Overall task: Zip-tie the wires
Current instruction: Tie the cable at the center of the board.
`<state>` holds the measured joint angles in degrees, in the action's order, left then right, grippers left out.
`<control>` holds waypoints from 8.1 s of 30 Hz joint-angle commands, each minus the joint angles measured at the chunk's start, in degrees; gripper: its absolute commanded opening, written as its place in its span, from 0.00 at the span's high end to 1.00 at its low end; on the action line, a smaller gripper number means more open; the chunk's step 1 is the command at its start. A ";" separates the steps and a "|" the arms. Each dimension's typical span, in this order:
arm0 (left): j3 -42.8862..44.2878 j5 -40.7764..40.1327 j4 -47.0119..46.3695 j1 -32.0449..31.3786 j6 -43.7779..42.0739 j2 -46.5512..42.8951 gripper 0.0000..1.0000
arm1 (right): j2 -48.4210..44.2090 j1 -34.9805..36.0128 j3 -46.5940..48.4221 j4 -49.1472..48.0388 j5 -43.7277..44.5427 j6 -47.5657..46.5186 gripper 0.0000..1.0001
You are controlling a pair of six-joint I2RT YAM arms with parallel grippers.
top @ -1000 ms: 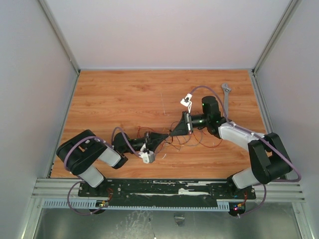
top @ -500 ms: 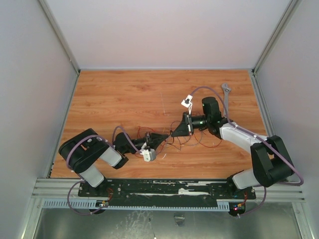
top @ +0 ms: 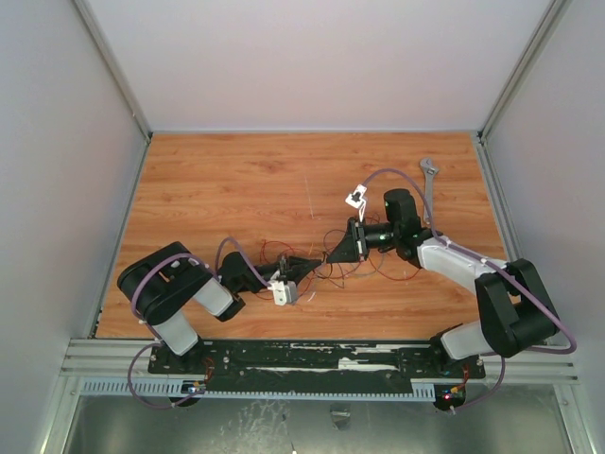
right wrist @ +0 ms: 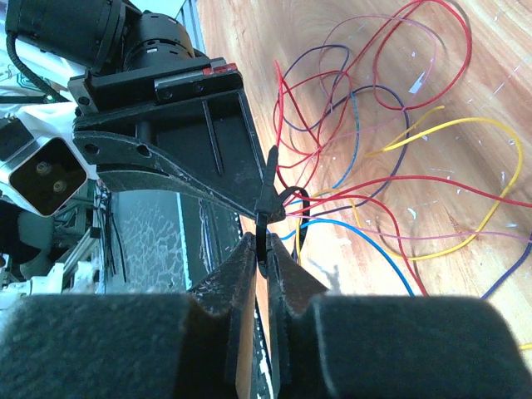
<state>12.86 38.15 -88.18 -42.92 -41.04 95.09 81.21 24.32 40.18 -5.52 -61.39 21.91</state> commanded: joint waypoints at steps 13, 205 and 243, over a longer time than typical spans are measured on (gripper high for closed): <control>0.76 1.81 -18.49 -1.47 -0.41 0.46 1.00 | 0.45 0.42 1.46 0.33 3.66 -3.55 0.86; 10.35 -42.41 21.56 -10.21 54.25 -4.57 1.00 | -12.10 13.99 2.89 -1.07 64.84 19.46 1.00; 8.17 -44.87 20.84 -10.79 55.36 -3.58 1.00 | -9.82 11.90 27.97 5.44 64.54 8.92 1.00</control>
<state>22.76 -7.88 -72.14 -52.42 14.04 89.91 73.10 37.06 63.48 6.22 0.93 31.64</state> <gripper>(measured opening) 0.109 0.003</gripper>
